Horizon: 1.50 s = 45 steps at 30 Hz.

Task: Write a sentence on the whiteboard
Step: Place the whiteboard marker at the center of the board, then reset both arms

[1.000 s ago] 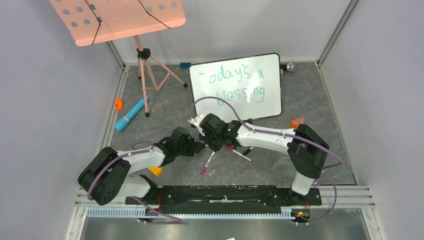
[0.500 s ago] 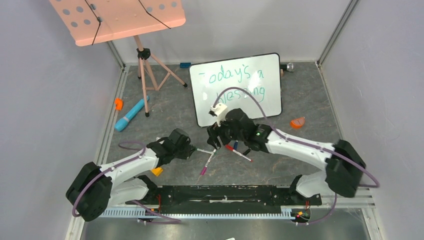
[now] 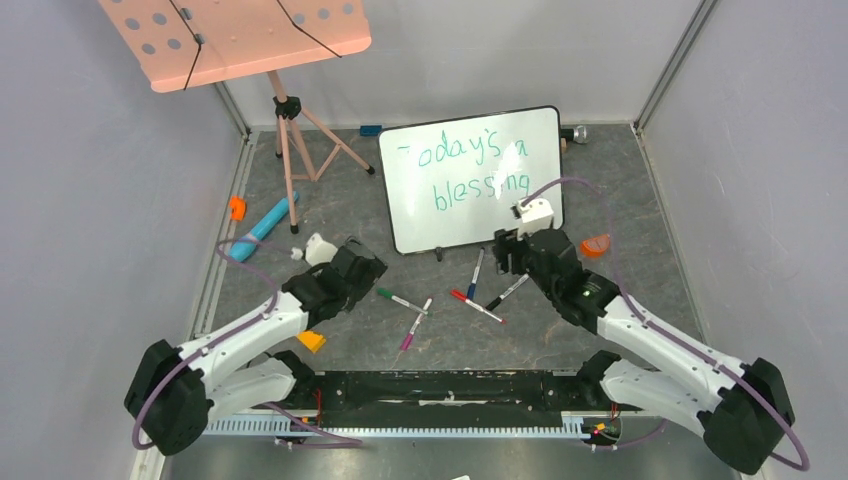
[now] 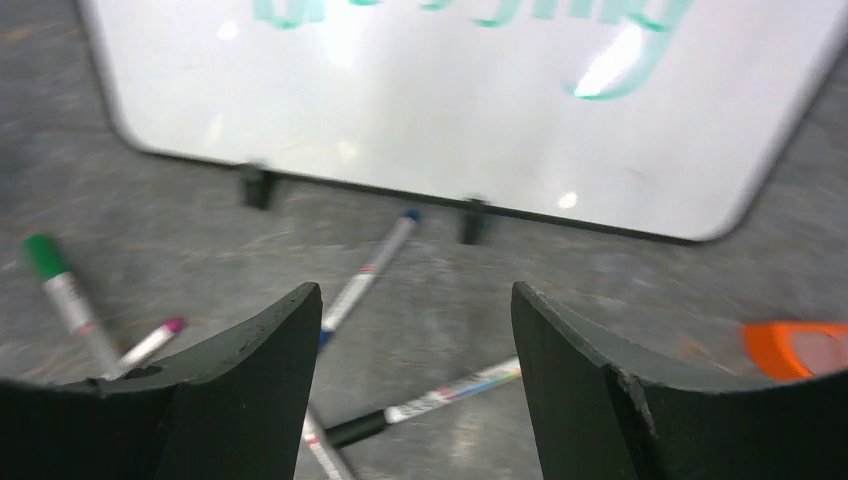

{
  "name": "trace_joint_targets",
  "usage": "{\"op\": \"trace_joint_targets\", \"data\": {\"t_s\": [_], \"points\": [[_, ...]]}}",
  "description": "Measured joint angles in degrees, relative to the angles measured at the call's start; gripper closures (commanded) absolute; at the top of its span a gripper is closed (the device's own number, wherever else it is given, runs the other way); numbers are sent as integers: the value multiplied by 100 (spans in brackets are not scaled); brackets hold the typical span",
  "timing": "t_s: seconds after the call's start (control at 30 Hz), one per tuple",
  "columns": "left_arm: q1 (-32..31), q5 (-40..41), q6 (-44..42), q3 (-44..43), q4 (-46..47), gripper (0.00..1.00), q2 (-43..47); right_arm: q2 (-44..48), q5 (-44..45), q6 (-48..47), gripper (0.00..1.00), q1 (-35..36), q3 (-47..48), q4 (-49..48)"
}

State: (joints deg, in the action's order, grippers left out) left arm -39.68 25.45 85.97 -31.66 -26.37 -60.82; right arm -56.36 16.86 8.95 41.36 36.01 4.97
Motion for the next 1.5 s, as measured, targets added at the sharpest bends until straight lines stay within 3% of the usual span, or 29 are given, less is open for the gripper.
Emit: {"op": "trace_joint_targets", "data": {"t_s": [0.1,0.13,0.3,0.53,0.73,0.97,1.07,1.23,1.4,1.5], "points": [[13,48,-1353,-212,138,0,319,304,444,-13,30,-490,-232,39],[11,-35,-2669,-358,402,0,535,413,750,11,30,-1119,-380,52],[13,-90,-4782,-291,970,0,772,560,1086,-7,29,-2332,-894,-411],[17,15,-6828,557,2463,0,1075,664,1659,-601,30,-2605,-1963,-1864],[173,741,-7805,1432,4024,0,1062,656,1434,-968,31,-3244,-2708,-3108],[691,1084,-8688,1985,5705,0,824,68,807,-1484,31,-3303,-3547,-5318],[1174,807,-8959,1991,6312,0,409,-332,551,-1637,29,-3303,-3547,-6295],[2046,146,-9009,2065,7226,0,-579,-684,323,-1742,29,-3427,-3547,-6789],[2201,-393,-9294,2472,8478,0,-1484,-957,87,-1742,31,-3620,-3547,-6712],[2253,-533,-9361,2743,9608,0,-2251,-1539,122,-1685,28,-3694,-3547,-7259]]}}
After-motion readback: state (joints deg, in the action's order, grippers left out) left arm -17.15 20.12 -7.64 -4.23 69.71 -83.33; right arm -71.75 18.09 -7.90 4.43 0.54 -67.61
